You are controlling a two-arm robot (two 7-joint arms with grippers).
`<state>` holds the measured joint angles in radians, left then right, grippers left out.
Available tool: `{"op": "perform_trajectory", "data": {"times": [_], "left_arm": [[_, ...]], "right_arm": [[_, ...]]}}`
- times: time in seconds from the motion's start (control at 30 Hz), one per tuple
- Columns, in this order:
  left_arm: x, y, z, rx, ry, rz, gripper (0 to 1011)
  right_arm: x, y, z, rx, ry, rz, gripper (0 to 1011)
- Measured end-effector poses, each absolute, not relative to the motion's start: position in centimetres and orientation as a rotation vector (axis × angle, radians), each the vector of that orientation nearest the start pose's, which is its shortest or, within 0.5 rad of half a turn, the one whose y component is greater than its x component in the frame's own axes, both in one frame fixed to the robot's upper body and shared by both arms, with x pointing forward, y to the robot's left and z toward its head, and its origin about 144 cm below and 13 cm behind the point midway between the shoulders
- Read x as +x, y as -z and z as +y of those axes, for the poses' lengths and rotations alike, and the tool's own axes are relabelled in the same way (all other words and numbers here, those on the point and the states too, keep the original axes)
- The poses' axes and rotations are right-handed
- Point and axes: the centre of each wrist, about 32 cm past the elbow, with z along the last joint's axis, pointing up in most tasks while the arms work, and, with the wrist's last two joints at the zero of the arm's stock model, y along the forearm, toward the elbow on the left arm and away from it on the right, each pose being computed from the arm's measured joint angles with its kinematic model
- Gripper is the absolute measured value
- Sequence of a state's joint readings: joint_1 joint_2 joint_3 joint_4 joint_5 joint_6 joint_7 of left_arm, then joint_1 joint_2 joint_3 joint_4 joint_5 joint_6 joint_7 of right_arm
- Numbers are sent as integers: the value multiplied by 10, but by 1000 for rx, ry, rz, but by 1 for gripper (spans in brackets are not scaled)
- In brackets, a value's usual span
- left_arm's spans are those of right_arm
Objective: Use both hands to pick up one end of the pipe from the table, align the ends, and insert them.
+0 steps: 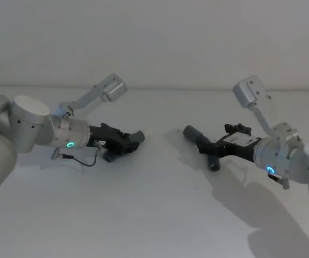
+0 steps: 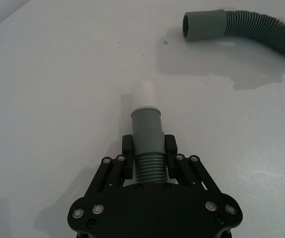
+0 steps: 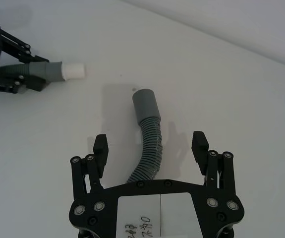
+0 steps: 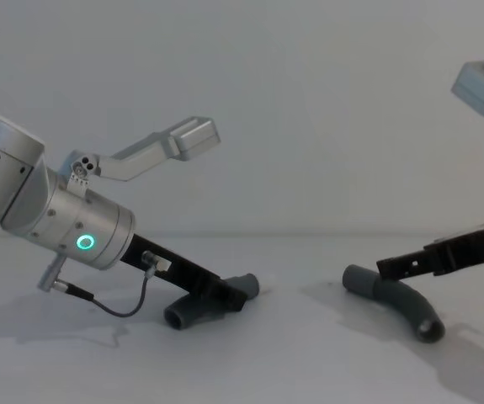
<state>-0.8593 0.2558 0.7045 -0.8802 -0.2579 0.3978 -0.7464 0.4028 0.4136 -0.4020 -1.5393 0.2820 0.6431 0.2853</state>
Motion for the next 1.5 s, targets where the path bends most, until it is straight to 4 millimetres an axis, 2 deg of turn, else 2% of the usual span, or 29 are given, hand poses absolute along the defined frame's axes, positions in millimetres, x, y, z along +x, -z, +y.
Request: {"op": "perform_trajectory", "data": {"times": [0.63, 1.5], "left_arm": [[652, -1239, 199, 581, -555, 144, 366], [652, -1239, 199, 581, -555, 144, 366]], "right_arm": [[556, -1232, -226, -525, 1012, 214, 1001], [561, -1223, -222, -547, 1032, 305, 1002]]}}
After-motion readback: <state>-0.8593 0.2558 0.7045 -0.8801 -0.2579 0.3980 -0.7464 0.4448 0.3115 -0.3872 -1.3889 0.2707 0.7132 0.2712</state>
